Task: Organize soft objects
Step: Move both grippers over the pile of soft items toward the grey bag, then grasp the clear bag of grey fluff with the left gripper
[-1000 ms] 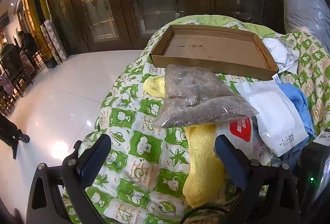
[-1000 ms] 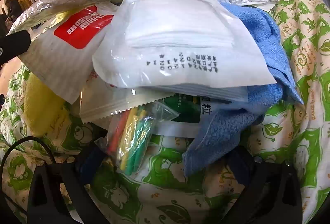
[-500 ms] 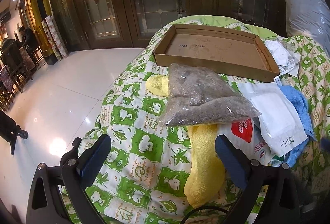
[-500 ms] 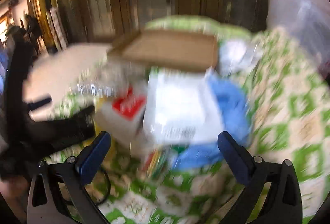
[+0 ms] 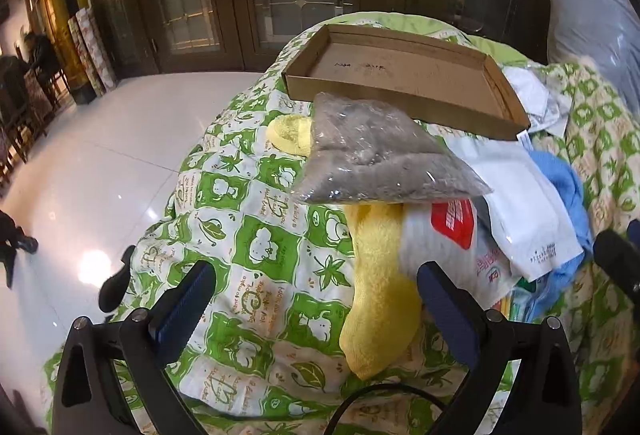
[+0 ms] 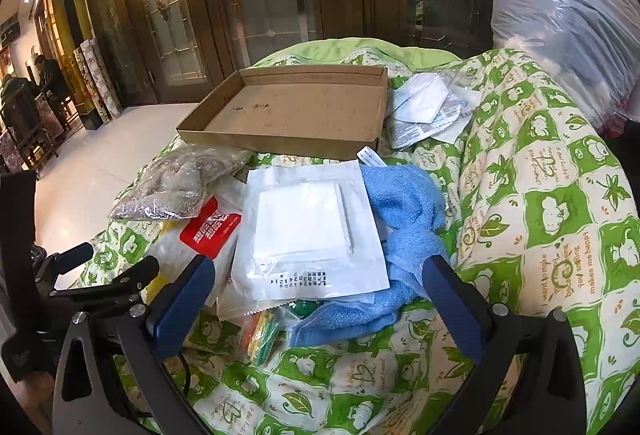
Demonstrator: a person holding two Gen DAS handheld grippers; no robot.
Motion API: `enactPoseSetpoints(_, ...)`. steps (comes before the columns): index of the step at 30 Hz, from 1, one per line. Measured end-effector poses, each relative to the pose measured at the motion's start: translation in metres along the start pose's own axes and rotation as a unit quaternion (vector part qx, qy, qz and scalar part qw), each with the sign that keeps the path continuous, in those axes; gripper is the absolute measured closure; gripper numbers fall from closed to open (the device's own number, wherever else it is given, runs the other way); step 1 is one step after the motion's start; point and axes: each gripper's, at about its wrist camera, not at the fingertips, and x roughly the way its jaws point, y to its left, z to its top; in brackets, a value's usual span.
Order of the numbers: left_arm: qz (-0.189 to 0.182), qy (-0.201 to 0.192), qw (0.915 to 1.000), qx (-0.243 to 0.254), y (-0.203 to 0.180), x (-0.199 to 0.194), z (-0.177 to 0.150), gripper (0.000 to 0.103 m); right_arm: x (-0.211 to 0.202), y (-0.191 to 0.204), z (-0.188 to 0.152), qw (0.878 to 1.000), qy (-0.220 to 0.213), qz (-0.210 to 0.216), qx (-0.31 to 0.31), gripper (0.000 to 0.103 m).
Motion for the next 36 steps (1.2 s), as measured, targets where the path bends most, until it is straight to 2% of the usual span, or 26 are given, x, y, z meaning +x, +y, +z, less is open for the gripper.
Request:
enactPoseSetpoints(4,0.01,0.003,0.9999,0.004,-0.002,0.001,-0.001,0.001,-0.003,-0.002,0.0,1.0,-0.002,0.005,0.003,0.0)
enactPoseSetpoints(22,-0.008,0.001,0.9994,-0.034,0.015,-0.007,-0.003,0.001,-0.004,-0.006,0.002,1.0,0.016,0.022,-0.005,0.0)
enactPoseSetpoints(26,-0.011,0.003,0.9997,-0.021,0.01,-0.01,0.006,0.001,-0.001,-0.007,0.004,0.999,0.021,0.025,-0.004,0.0)
enactPoseSetpoints(31,-0.003,-0.015,0.9999,0.003,0.001,-0.021,0.023,0.001,0.002,-0.009,0.004,0.999,0.027,0.029,0.0,0.0)
enactPoseSetpoints(36,-0.008,-0.019,0.9998,0.003,-0.001,-0.027,0.046,0.001,0.006,-0.012,0.004,0.999,0.037,0.033,0.006,0.0)
